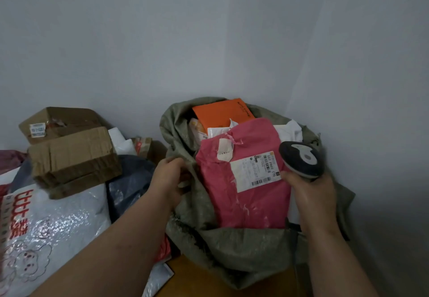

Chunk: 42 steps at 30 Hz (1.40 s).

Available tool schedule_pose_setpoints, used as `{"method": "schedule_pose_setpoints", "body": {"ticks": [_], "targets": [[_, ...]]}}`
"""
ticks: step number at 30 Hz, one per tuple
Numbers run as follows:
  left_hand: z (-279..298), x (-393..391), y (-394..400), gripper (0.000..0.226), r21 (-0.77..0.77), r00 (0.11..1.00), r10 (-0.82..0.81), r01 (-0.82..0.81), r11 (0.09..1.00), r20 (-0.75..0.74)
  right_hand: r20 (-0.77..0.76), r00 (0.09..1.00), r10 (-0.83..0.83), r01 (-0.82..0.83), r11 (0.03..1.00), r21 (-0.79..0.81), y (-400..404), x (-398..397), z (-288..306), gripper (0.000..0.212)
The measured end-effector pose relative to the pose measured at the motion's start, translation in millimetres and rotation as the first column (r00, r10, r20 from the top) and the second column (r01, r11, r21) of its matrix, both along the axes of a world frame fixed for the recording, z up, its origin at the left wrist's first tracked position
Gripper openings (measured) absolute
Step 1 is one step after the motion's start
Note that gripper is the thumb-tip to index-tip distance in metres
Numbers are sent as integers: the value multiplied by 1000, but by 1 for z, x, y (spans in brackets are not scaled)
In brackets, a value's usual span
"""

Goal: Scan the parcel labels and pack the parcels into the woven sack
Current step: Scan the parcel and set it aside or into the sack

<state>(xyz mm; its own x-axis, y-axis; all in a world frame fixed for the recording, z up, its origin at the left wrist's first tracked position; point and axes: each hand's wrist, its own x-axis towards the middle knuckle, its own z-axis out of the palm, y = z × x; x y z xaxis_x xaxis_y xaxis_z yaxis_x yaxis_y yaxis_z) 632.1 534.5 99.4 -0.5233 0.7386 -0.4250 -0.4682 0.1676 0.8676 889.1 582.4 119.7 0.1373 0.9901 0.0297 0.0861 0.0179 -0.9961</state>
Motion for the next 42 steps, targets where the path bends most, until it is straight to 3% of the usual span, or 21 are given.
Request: {"method": "schedule_pose_setpoints", "body": {"ticks": [2,4,5,7,10,13,19,24,27,32,34,38,42], "targets": [[-13,-7,-1,16,-31,994,35,-32,999,101,-4,1000,20,-20,999,-30,0,0,-4,31],[-24,-14,1,30,-92,992,60,-49,995,115,10,997,78,-77,995,-57,0,0,-2,37],[-27,-18,4,34,-131,993,71,-59,990,92,19,995,102,-100,991,-86,1,1,0,39],[-32,-27,10,35,-197,996,91,-85,977,21,45,988,148,-139,978,-156,6,8,7,20],[-37,-41,24,35,-222,993,96,-109,969,-68,45,974,222,-206,951,-229,23,26,28,22],[-39,-54,39,54,-276,979,91,-140,951,-181,35,957,287,-268,926,-266,47,42,51,14],[-39,-61,69,66,-290,943,139,-230,929,-301,42,967,252,-218,898,-381,112,59,57,16],[-34,-63,89,56,-239,902,155,-267,934,-402,-82,986,146,-168,836,-522,146,49,30,16],[-29,-70,98,46,-223,927,155,-240,945,-342,-160,982,103,-177,805,-566,153,37,16,15],[-10,-70,110,19,-239,949,256,-297,925,-185,-223,973,55,-159,861,-483,158,30,6,15],[5,-68,112,24,-244,960,266,-278,929,-84,-234,971,53,-144,908,-394,158,29,11,22],[27,-63,115,16,-236,985,173,-166,957,7,-285,952,110,-171,965,-197,152,29,33,18],[51,-53,123,33,-60,1000,30,-29,998,8,-312,933,181,-215,973,-80,141,23,60,3]]}}
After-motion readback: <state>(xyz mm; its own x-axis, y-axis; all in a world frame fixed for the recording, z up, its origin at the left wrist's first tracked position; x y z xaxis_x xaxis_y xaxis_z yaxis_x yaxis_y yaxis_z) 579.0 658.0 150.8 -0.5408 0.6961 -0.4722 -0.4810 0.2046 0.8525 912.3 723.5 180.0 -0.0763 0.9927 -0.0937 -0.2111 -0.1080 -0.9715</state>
